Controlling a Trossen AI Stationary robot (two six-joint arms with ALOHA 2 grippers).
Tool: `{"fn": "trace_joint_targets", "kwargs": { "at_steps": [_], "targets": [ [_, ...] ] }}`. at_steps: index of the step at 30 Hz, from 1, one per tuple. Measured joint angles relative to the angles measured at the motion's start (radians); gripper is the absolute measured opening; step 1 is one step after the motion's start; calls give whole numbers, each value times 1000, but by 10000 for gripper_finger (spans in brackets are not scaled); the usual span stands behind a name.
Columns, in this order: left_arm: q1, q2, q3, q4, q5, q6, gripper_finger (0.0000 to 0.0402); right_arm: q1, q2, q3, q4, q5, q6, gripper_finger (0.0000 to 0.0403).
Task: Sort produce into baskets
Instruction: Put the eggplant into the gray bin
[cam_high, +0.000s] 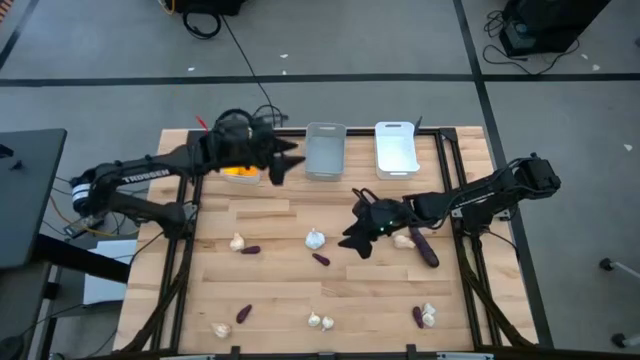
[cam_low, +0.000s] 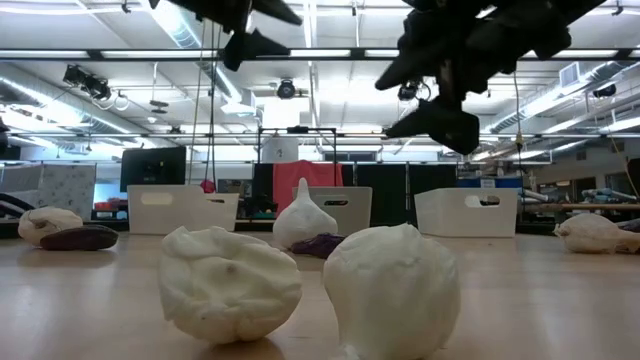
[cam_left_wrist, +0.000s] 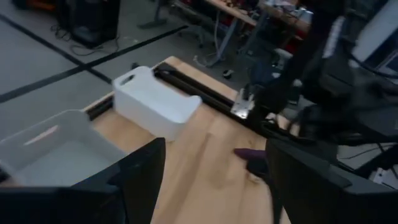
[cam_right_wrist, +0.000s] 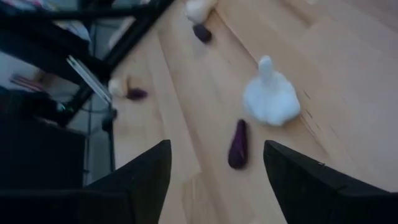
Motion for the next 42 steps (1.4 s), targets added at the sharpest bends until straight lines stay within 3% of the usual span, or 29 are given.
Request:
{"fn": "trace_joint_targets", "kwargs": {
  "at_steps": [6,17,26,34,42],
  "targets": [
    [-166,3,-2,-55,-68,-27,259,41,0,0,38,34,39,226],
    [-379,3,-108,-28,-254,-154,245,215,0,0,-57,226,140,206],
    [-465,4,-197,37,-265,-229,245,325,-1,76,-513,338,324,206],
    [-490,71,-281,207,-265,-231,245,325,-5,176,-987,325,482,206],
    [-490,203,-290,371,-216,-230,245,334,-16,195,-1235,227,618,206]
  ]
}}
